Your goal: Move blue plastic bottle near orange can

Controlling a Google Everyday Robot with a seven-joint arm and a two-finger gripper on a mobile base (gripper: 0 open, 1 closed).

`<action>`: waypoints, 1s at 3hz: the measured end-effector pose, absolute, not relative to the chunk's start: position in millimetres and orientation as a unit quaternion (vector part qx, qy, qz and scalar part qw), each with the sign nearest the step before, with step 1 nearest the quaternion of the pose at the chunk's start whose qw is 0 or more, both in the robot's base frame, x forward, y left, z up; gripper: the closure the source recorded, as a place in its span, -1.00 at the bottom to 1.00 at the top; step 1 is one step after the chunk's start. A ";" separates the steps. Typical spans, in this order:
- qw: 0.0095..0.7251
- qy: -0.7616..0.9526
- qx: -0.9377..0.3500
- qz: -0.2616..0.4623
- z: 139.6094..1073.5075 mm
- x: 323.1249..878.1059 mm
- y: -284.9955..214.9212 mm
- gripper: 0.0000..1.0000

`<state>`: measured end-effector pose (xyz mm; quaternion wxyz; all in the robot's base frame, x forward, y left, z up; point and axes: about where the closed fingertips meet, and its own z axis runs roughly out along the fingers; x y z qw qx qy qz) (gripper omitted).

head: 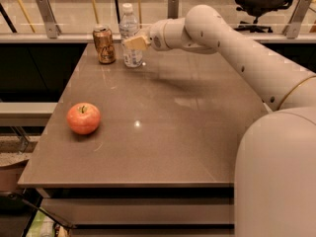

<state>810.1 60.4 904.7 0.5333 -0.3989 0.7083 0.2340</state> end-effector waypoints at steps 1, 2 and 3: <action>0.532 0.708 -0.400 0.236 903.4 809.9 63.2 -0.74; 0.531 0.708 -0.401 0.237 902.2 809.6 65.8 -1.00; 0.531 0.708 -0.401 0.237 902.1 809.6 66.0 -1.00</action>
Offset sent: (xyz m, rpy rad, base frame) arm -0.0002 0.0023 -0.0011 0.0002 0.0016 0.0031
